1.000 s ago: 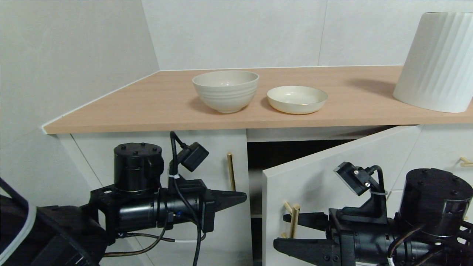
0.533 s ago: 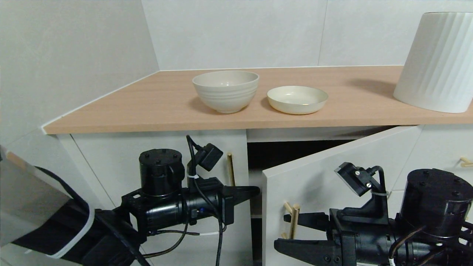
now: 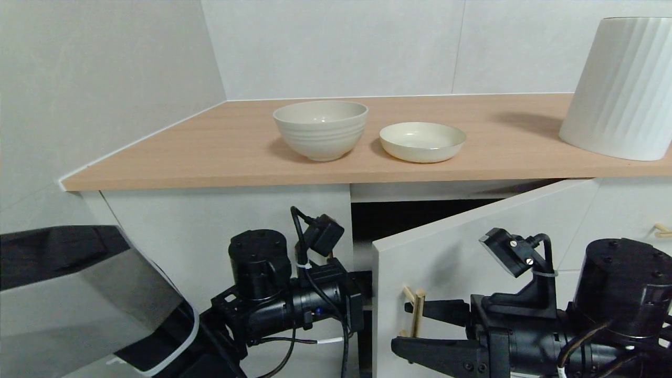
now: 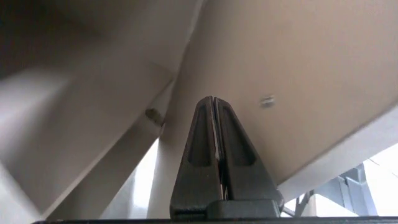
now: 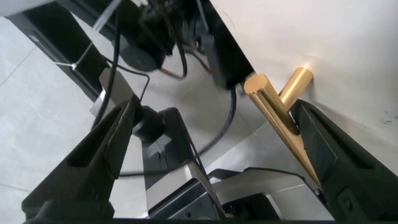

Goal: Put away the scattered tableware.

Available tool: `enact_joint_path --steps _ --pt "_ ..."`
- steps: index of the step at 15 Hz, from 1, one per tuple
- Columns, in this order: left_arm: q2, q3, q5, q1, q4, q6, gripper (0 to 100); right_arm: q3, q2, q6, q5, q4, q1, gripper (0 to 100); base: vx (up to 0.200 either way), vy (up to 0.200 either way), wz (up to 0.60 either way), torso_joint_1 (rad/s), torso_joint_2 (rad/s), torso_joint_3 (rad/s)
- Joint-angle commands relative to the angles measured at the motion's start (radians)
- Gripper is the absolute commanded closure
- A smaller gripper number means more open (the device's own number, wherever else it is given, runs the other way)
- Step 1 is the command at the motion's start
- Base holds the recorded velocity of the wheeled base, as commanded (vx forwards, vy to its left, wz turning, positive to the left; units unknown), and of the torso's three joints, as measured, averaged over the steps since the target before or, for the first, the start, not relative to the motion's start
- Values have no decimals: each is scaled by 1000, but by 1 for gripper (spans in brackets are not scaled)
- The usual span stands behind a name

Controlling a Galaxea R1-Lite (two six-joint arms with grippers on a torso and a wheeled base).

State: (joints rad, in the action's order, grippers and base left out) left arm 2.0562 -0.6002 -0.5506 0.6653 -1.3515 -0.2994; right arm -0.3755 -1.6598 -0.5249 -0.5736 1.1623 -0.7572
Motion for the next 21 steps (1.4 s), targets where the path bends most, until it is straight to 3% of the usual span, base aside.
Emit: enact_joint_path --steps 1,6,9,10,12,16,21 --pt "13 -1 1 23 -14 0 100 0 2 0 6 0 -1 0 0 0 0 0 0 0" --pt "5 -3 6 27 -28 2 100 40 5 28 67 -1 9 0 0 0 0 0 0 0" --pt "-4 -3 6 27 -29 2 100 141 18 172 239 -1 29 0 0 0 0 0 0 0" --pt "-7 -4 6 27 -29 2 100 199 61 227 345 -1 36 0 0 0 0 0 0 0" --pt "-1 -23 6 27 -26 2 100 219 166 235 397 -23 36 0 0 0 0 0 0 0" --pt "1 -33 5 28 -23 2 100 147 379 233 409 -394 38 0 0 0 0 0 0 0" --pt "-4 -27 6 43 -23 2 100 109 480 233 411 -544 44 0 0 0 0 0 0 0"
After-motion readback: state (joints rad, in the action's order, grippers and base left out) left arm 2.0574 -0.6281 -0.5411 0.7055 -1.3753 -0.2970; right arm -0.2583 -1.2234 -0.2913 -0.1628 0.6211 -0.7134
